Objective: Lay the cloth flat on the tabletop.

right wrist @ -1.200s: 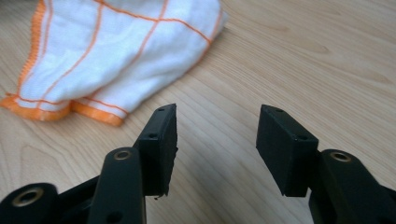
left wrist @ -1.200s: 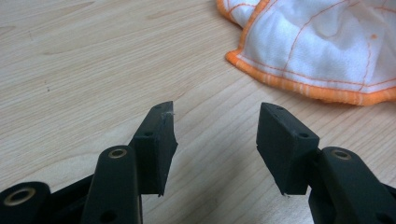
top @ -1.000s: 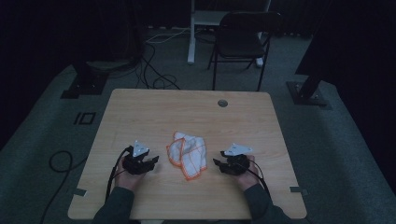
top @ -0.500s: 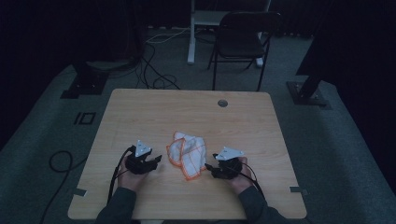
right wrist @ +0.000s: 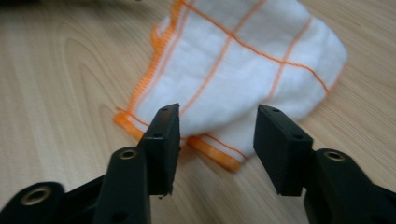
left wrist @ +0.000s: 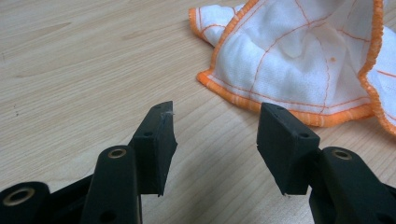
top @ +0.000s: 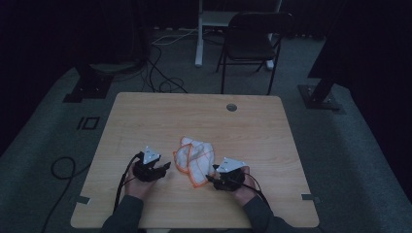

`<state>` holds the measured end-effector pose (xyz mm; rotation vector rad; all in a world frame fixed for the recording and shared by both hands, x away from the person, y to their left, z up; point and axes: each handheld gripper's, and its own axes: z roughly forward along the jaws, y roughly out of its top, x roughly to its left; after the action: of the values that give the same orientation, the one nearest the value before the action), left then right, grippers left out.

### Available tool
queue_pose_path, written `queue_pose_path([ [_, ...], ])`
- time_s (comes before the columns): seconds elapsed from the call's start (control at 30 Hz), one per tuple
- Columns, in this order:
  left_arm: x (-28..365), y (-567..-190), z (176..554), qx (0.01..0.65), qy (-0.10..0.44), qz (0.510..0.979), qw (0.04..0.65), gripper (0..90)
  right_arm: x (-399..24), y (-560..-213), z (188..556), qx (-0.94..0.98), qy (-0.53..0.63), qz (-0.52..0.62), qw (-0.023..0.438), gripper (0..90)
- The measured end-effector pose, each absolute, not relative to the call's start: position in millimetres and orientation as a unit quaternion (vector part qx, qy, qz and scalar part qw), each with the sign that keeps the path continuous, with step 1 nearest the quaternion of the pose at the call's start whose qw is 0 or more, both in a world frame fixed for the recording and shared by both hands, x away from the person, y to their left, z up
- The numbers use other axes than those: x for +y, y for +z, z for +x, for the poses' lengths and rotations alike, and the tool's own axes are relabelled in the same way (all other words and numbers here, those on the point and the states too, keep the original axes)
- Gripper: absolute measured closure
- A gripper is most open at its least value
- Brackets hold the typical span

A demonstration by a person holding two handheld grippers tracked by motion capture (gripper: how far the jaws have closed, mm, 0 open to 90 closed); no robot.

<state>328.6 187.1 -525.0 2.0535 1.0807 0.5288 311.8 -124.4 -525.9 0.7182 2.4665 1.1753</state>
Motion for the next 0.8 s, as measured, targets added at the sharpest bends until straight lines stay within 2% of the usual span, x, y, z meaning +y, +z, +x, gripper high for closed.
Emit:
queue_pose_path([
  [0.17,186,-525,329,0.42,0.206,0.803,0.37,47.4,-117,-526,309,0.865,0.415,0.237,0.154,54.7],
  [0.4,181,-526,328,0.414,0.203,0.807,0.368,47.4,-107,-533,309,0.877,0.398,0.224,0.147,52.2],
  [0.47,178,-527,328,0.41,0.203,0.81,0.367,47.4,-105,-535,309,0.882,0.391,0.218,0.148,56.6],
  [0.63,168,-528,326,0.398,0.198,0.816,0.369,47.4,-107,-533,312,0.882,0.388,0.218,0.153,82.2],
  [0.8,154,-530,324,0.381,0.194,0.827,0.365,47.0,-112,-529,313,0.875,0.395,0.226,0.162,85.6],
])
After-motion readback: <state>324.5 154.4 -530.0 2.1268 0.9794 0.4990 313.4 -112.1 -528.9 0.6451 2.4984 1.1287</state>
